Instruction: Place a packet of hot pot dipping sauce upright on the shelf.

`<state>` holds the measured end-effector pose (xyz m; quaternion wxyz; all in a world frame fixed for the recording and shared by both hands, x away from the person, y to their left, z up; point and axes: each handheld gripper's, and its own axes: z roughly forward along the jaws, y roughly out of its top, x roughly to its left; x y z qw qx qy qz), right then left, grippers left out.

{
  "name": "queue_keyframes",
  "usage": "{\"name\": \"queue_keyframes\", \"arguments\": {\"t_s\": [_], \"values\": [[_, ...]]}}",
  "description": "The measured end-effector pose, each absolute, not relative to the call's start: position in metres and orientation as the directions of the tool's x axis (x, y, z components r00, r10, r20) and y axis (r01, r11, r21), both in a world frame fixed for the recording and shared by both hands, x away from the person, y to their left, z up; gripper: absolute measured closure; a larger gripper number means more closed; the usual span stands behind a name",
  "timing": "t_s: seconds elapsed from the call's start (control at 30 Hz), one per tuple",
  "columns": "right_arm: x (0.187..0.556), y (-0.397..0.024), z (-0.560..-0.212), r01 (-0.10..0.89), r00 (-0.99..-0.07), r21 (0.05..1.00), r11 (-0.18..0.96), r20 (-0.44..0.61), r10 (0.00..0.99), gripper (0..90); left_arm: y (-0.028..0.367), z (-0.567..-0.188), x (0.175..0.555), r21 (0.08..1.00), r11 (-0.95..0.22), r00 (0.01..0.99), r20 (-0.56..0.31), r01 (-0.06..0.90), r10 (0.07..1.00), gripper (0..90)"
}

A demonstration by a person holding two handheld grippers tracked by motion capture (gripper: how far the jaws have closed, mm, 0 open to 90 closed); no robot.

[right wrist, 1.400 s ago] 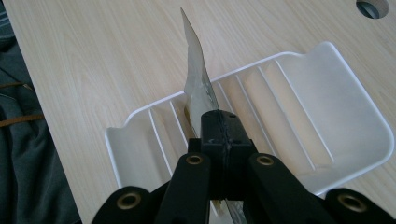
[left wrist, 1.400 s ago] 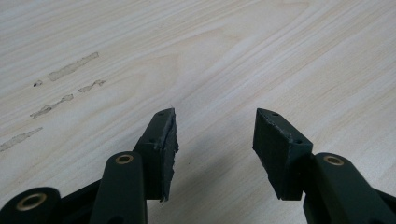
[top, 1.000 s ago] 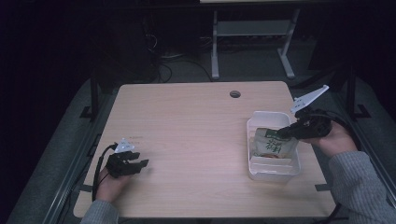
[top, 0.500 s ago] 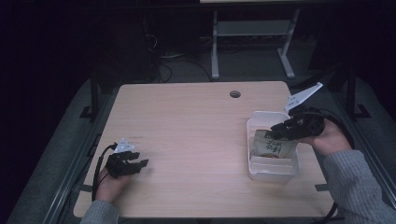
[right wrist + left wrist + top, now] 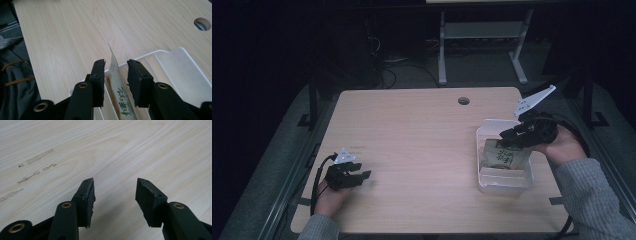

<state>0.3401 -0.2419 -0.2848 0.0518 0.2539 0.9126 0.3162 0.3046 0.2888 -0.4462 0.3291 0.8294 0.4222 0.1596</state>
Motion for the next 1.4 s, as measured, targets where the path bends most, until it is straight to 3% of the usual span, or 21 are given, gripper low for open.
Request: {"name": "queue_keyframes", "arguments": {"t_s": [1.4], "values": [[0.336,-0.187,-0.287,0.378,-0.903,0.615,0.692,0.078,0.423,52.9,0.290,-0.444,0.303,0.688,-0.422,0.592,-0.015,0.591,0.805,49.2]]}}
